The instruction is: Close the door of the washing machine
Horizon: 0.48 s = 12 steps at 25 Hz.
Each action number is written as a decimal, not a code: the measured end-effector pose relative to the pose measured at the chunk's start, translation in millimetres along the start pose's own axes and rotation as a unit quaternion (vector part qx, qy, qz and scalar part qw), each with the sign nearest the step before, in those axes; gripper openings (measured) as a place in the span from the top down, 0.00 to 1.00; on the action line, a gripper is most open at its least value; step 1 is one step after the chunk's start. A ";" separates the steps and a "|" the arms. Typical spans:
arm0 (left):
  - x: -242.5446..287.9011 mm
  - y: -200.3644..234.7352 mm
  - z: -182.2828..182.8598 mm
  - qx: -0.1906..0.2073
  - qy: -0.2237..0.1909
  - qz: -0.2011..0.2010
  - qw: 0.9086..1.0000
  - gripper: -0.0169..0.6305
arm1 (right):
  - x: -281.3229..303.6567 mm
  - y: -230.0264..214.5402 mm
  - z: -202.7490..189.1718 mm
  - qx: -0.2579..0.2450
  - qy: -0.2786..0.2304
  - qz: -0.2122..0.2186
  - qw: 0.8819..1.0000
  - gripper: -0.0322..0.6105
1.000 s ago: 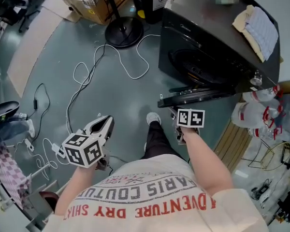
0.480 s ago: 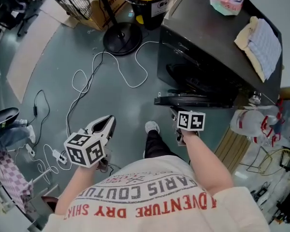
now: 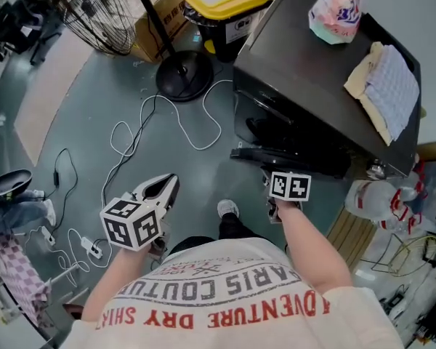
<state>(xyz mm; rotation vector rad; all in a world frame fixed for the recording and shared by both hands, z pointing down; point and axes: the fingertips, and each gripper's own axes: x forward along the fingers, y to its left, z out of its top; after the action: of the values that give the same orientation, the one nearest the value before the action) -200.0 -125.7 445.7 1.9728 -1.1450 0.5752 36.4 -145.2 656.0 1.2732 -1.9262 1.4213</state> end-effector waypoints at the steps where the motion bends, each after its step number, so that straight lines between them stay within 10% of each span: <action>1: 0.0 -1.9 5.7 0.004 -0.004 -0.001 1.000 0.92 | -0.7 -1.3 3.5 -0.004 0.000 -0.002 1.000 0.89; 12: 27.6 -2.8 41.7 0.032 -0.006 -0.032 0.999 0.92 | -5.5 -21.9 53.8 -0.045 -0.042 -0.073 0.995 0.91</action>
<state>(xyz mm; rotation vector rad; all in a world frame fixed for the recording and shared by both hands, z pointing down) -183.8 -172.6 438.7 2.0628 -1.0773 0.5748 67.1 -192.9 642.4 1.4201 -1.8853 1.2135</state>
